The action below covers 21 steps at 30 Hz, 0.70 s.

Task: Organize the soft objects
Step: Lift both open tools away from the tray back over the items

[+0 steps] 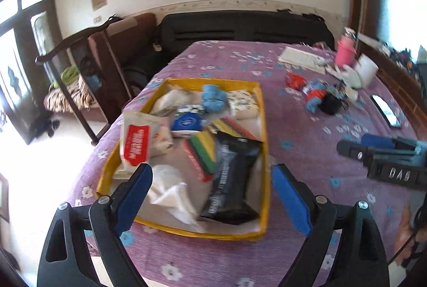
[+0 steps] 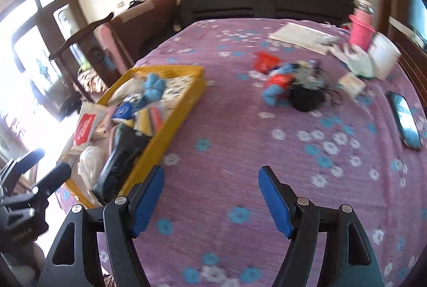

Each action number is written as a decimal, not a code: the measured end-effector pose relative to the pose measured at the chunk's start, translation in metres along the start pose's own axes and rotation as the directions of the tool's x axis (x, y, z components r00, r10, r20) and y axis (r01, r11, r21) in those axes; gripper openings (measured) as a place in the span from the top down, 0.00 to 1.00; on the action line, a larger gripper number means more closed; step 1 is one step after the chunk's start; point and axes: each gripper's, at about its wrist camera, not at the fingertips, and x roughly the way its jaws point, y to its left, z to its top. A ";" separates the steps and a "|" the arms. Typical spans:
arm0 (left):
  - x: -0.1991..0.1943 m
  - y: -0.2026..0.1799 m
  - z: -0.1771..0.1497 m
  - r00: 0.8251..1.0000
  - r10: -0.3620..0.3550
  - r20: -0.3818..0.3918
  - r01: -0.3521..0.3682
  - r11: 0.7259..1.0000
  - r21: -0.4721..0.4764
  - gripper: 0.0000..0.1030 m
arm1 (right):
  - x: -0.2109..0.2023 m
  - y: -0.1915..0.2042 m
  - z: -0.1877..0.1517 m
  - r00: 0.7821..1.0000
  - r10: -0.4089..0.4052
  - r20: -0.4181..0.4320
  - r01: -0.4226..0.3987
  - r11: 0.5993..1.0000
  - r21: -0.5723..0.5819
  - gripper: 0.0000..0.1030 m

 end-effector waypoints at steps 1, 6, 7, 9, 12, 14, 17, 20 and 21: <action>0.000 -0.007 0.000 1.000 0.000 -0.004 0.000 1.000 0.014 0.12 | -0.005 -0.008 -0.001 1.000 -0.002 0.007 0.002 1.000 0.010 0.25; 0.002 -0.047 0.000 1.000 0.003 -0.027 -0.001 0.996 0.095 0.12 | -0.025 -0.051 -0.010 0.999 -0.021 0.042 0.018 0.997 0.079 0.22; 0.003 -0.055 0.000 1.000 0.004 -0.030 -0.001 0.994 0.112 0.12 | -0.028 -0.058 -0.012 0.999 -0.024 0.045 0.020 0.996 0.090 0.22; 0.005 -0.071 0.000 0.999 0.002 -0.036 0.003 0.989 0.146 0.12 | -0.032 -0.076 -0.017 0.998 -0.032 0.051 0.026 0.992 0.126 0.22; 0.011 -0.089 0.001 0.999 -0.003 -0.050 0.012 0.983 0.184 0.12 | -0.034 -0.100 -0.022 0.998 -0.035 0.051 0.026 0.984 0.175 0.22; 0.017 -0.102 0.000 0.998 -0.011 -0.065 0.025 0.978 0.205 0.12 | -0.034 -0.118 -0.025 0.998 -0.037 0.048 0.025 0.976 0.217 0.22; 0.025 -0.117 -0.001 0.996 -0.021 -0.085 0.040 0.972 0.232 0.12 | -0.032 -0.141 -0.028 0.998 -0.041 0.039 0.029 0.961 0.275 0.22; 0.036 -0.129 -0.003 0.994 -0.029 -0.110 0.056 0.966 0.251 0.12 | -0.029 -0.159 -0.031 0.999 -0.041 0.027 0.031 0.947 0.320 0.22; 0.039 -0.132 -0.003 0.993 -0.031 -0.118 0.060 0.965 0.256 0.12 | -0.027 -0.163 -0.032 0.999 -0.042 0.024 0.032 0.943 0.331 0.22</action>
